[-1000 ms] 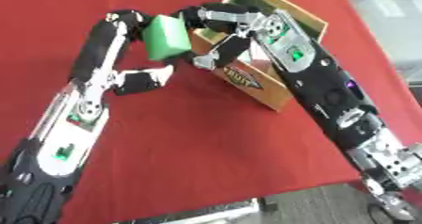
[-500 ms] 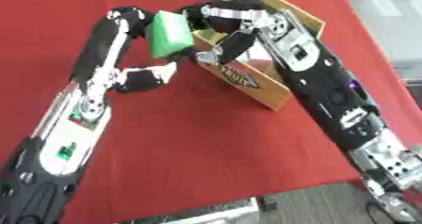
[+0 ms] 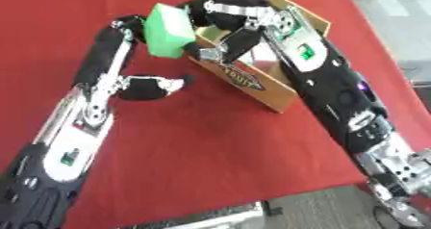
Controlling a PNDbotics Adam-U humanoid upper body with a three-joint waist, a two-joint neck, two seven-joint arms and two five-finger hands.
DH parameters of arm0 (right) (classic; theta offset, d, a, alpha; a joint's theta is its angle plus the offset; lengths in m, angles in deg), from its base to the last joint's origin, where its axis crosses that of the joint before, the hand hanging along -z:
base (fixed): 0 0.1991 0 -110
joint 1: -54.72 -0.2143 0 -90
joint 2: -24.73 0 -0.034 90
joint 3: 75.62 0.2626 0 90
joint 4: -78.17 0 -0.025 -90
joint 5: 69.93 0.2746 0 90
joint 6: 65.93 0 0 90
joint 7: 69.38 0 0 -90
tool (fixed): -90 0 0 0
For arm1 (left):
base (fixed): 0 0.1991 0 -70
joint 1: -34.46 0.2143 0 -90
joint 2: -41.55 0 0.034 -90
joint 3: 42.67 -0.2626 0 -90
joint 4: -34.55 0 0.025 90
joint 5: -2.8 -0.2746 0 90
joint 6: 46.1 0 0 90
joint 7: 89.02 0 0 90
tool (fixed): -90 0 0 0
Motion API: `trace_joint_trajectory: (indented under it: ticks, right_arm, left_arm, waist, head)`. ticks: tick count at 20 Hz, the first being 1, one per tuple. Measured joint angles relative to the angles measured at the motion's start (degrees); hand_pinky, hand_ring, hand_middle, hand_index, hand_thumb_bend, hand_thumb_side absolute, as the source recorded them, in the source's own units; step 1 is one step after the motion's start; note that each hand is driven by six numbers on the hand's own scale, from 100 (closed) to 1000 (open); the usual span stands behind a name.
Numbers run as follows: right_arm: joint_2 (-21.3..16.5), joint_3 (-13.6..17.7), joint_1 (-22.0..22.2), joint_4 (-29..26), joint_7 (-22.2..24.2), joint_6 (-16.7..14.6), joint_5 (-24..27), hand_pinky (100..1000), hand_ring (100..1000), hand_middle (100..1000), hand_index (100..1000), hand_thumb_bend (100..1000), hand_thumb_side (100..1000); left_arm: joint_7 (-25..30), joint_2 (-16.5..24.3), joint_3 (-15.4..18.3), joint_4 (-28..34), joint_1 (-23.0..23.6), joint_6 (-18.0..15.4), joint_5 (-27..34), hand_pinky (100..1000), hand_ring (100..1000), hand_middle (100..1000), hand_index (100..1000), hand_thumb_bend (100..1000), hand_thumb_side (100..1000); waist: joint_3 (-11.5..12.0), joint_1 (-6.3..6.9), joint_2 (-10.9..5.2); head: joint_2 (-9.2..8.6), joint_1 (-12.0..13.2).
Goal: Pick up the objects with one hand, pass them to the other hand, and then place them into the box on the other side of the table.
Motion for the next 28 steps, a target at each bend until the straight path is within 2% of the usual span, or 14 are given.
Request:
trace_joint_trajectory:
  ticks: [7, 14, 18, 21, 22, 28]
  right_arm:
    - [0.0, 0.2, 0.0, 0.0, 0.3, 0.3, 0.0, 839, 985, 481, 632, 100, 356]
    - [0.0, 1.8, 0.1, -0.3, 1.0, 1.0, 1.5, 837, 985, 481, 634, 100, 224]
    - [-0.2, 4.2, 0.6, -0.6, 1.8, 1.8, 3.1, 837, 981, 479, 634, 100, 232]
    - [-0.7, 6.2, 1.0, -0.6, 2.5, 2.5, 4.0, 836, 981, 479, 634, 100, 257]
    - [-0.9, 7.0, 1.1, -0.6, 2.7, 2.7, 4.4, 832, 971, 468, 625, 100, 284]
    - [-3.4, 14.2, 3.9, -0.6, 3.8, 3.9, 7.8, 831, 968, 469, 625, 100, 363]
  left_arm:
    - [0.3, 0.0, 0.0, -0.3, 0.1, -0.8, -0.4, 676, 652, 620, 805, 912, 393]
    - [-0.4, 0.3, 0.3, -0.3, 0.9, -0.7, -1.3, 679, 653, 619, 796, 882, 383]
    - [-1.8, 1.6, 1.0, 1.7, 3.0, 0.1, -1.6, 678, 650, 612, 774, 824, 362]
    - [-3.2, 2.9, 1.8, 3.9, 5.5, 1.2, -1.5, 680, 652, 615, 773, 797, 354]
    - [-3.5, 3.4, 1.9, 4.7, 6.0, 1.5, -1.4, 678, 649, 612, 769, 762, 358]
    - [-4.3, 8.8, 3.3, 12.1, 8.2, 4.0, -1.1, 683, 654, 616, 764, 757, 343]
  waist:
    - [0.0, 0.00, 0.07]
    - [-0.3, 0.07, 0.09]
    - [-0.8, 0.66, 0.09]
    - [-1.0, 1.10, 0.09]
    - [-1.2, 1.33, 0.09]
    - [-1.9, 3.21, 0.09]
  head:
    - [0.00, 0.0]
    - [0.00, -0.3]
    - [0.01, -1.1]
    - [0.01, -2.0]
    - [0.01, -2.3]
    - [-0.58, -3.9]
